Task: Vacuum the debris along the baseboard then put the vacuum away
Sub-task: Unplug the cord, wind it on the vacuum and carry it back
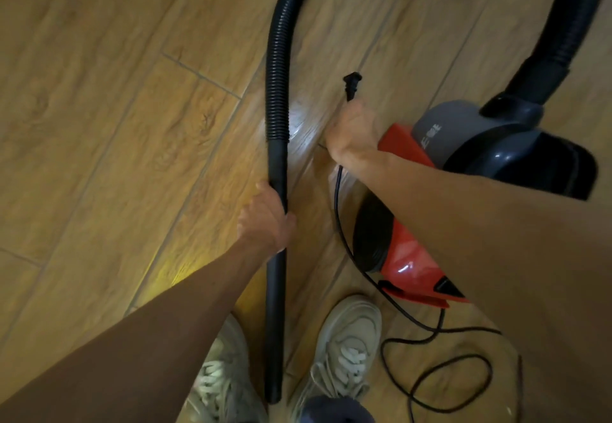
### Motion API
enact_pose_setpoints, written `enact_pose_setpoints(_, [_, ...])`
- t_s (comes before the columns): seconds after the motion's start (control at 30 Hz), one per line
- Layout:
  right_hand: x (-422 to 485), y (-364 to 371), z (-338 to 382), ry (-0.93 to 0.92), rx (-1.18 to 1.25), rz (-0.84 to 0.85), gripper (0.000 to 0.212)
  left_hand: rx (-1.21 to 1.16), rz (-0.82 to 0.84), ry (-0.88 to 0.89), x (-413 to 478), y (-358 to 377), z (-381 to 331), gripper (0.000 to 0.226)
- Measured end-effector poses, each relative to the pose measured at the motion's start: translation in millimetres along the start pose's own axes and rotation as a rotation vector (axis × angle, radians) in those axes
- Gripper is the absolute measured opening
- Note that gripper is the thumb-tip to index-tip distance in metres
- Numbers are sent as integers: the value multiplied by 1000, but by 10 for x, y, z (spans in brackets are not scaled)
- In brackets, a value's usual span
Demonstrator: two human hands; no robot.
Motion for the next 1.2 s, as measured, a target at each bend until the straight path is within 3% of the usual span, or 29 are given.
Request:
enact_pose_setpoints(0.13, [-469, -512, 80, -68, 167, 89, 31, -116, -11, -8, -339, -384, -93, 48])
enact_pose_setpoints(0.4, [-1344, -1722, -37, -166, 470, 36, 16, -120, -6, 114, -987, -1096, -483, 42])
enact_pose_setpoints(0.63, [-1515, -2381, -805, 40, 487, -102, 23, -167, -11, 210, -1175, -1391, -839, 40])
enact_pose_setpoints(0.8, [-1355, -2384, -1281, 249, 486, -40, 21, -154, 11, 239, -1179, -1411, -1027, 38])
enact_pose_setpoints(1.2, [-1023, -1926, -1384, 261, 292, 16, 30, -184, 5, 219, -1015, -1081, -1136, 41])
Point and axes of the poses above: each hand's wrist, its own x-axis towards the middle knuckle, its own y-axis out of the palm, z = x × y, the point moved 1 cm from there along x, towards the middle knuckle, and after that the axes turned 11 degrees about y, right-handed, at the moved point
